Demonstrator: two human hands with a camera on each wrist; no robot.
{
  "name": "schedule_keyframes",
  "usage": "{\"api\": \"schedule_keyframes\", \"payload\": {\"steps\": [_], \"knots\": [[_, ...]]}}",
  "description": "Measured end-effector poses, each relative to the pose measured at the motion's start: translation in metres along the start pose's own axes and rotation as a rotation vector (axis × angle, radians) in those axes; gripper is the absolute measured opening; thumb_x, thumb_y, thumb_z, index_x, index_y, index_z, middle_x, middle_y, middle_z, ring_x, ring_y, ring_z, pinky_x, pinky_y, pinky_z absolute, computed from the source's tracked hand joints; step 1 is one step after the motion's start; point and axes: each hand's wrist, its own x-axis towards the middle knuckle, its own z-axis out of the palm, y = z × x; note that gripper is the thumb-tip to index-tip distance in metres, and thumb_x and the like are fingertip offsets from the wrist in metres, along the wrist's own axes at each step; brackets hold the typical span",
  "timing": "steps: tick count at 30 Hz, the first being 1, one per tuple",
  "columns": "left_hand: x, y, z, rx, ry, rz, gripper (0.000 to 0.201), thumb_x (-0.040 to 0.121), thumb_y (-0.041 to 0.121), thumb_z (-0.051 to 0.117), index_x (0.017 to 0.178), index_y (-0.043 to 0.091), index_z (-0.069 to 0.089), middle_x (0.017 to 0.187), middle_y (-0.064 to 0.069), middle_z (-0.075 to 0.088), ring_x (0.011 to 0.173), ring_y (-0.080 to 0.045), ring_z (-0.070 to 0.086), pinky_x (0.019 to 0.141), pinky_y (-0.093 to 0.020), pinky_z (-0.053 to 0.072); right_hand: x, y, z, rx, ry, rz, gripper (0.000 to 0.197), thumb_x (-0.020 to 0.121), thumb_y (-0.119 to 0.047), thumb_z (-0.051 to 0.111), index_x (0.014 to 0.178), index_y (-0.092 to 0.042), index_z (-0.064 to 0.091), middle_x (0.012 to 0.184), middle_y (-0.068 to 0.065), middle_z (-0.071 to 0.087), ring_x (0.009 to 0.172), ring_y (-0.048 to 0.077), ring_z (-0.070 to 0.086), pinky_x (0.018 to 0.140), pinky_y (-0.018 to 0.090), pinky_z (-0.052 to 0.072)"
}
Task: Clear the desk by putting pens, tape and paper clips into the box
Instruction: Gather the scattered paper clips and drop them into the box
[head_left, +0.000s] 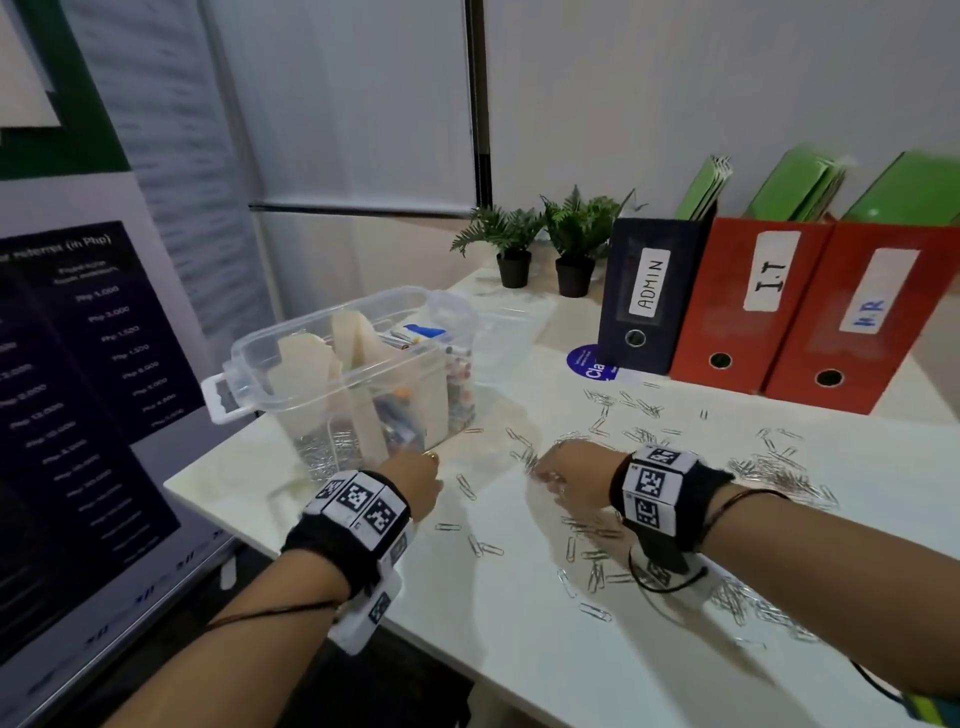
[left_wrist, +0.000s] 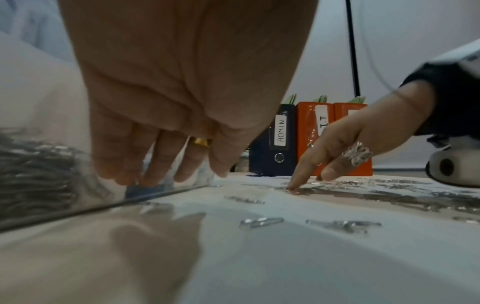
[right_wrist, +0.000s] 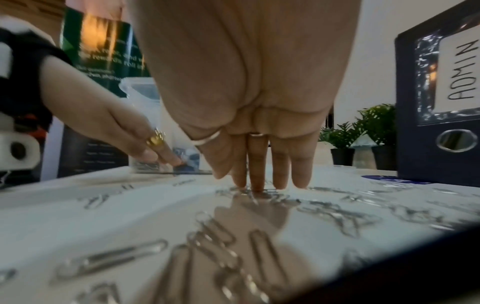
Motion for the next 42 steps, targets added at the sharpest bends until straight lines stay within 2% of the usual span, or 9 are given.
{"api": "schedule_keyframes", "payload": {"steps": [3, 7, 12, 14, 15, 17, 21, 32, 42], "knots": [[-0.006, -0.001, 0.006, 0.025, -0.053, -0.080, 0.043, 0.104, 0.026, 0.022, 0.132, 0.001, 0.044, 0.132, -0.013, 0.051, 0.123, -0.027, 0.050, 0.102, -0.035, 0.040, 0.000, -0.006, -0.009, 0.079, 0.060, -0.053, 0.018, 0.093, -0.010, 0.043, 0.086, -0.012, 0.060, 0.097, 0.006, 0.062, 0.085, 0.021, 0.055, 0.073, 0.027, 0.042], [-0.002, -0.004, 0.014, 0.037, -0.064, -0.103, 0.049, 0.103, 0.032, 0.018, 0.126, 0.001, 0.048, 0.128, -0.014, 0.055, 0.119, -0.028, 0.052, 0.101, -0.034, 0.040, 0.026, -0.013, -0.027, 0.045, 0.107, -0.022, 0.041, 0.098, -0.017, 0.039, 0.137, -0.004, 0.044, 0.141, 0.014, 0.045, 0.131, 0.028, 0.042, 0.106, 0.033, 0.034], [-0.015, 0.005, 0.020, 0.038, -0.107, -0.074, 0.046, 0.103, 0.027, 0.024, 0.138, -0.001, 0.036, 0.146, -0.018, 0.034, 0.136, -0.028, 0.032, 0.112, -0.034, 0.030, 0.079, -0.035, -0.039, -0.007, 0.076, -0.047, 0.040, 0.094, -0.018, 0.048, 0.133, -0.009, 0.051, 0.135, 0.011, 0.053, 0.122, 0.030, 0.053, 0.103, 0.038, 0.043], [-0.019, 0.003, 0.023, -0.017, -0.181, -0.056, 0.053, 0.103, 0.030, 0.022, 0.147, -0.001, 0.018, 0.155, -0.022, 0.007, 0.145, -0.030, 0.009, 0.118, -0.039, 0.018, 0.222, 0.013, 0.028, -0.093, -0.041, -0.051, 0.057, 0.073, -0.038, 0.073, 0.126, -0.040, 0.053, 0.127, -0.004, 0.061, 0.100, 0.028, 0.065, 0.084, 0.046, 0.054], [-0.019, 0.000, 0.027, -0.050, -0.210, -0.046, 0.058, 0.103, 0.033, 0.020, 0.148, -0.001, 0.009, 0.156, -0.021, -0.003, 0.146, -0.029, 0.001, 0.119, -0.040, 0.013, 0.279, 0.037, 0.063, -0.101, -0.133, -0.078, 0.080, 0.043, -0.056, 0.084, 0.116, -0.060, 0.049, 0.119, -0.016, 0.064, 0.082, 0.024, 0.068, 0.070, 0.048, 0.056], [-0.019, -0.008, 0.032, -0.137, -0.220, -0.041, 0.064, 0.102, 0.039, 0.019, 0.148, -0.001, 0.000, 0.156, -0.016, -0.011, 0.147, -0.025, -0.004, 0.120, -0.037, 0.007, 0.319, 0.050, 0.093, -0.007, -0.159, -0.167, 0.107, 0.001, -0.062, 0.082, 0.102, -0.066, 0.049, 0.110, -0.024, 0.065, 0.069, 0.019, 0.066, 0.064, 0.049, 0.054], [-0.017, -0.019, 0.035, -0.228, -0.091, -0.033, 0.066, 0.101, 0.042, 0.024, 0.150, 0.004, 0.002, 0.158, -0.009, -0.006, 0.146, -0.024, 0.010, 0.119, -0.033, 0.012, 0.094, -0.033, -0.019, -0.063, -0.002, -0.208, 0.053, 0.077, -0.019, 0.070, 0.127, -0.015, 0.056, 0.129, 0.004, 0.058, 0.116, 0.024, 0.056, 0.095, 0.029, 0.045], [-0.027, 0.022, 0.036, -0.213, -0.198, 0.224, 0.063, 0.101, 0.042, 0.019, 0.150, 0.008, -0.003, 0.157, -0.002, -0.015, 0.146, -0.022, -0.010, 0.120, -0.039, 0.005, 0.033, 0.020, -0.018, 0.142, 0.022, 0.013, 0.034, 0.096, -0.011, 0.040, 0.126, -0.004, 0.054, 0.139, 0.013, 0.043, 0.133, 0.025, 0.037, 0.106, 0.028, 0.033], [-0.040, 0.068, 0.039, -0.194, -0.248, 0.280, 0.076, 0.100, 0.044, 0.025, 0.145, 0.003, -0.020, 0.151, -0.015, -0.029, 0.142, -0.025, -0.024, 0.118, -0.038, -0.004, 0.012, 0.012, -0.002, 0.198, 0.001, -0.103, 0.043, 0.097, -0.017, 0.043, 0.140, -0.009, 0.039, 0.147, 0.005, 0.039, 0.134, 0.023, 0.038, 0.112, 0.033, 0.031]]}}
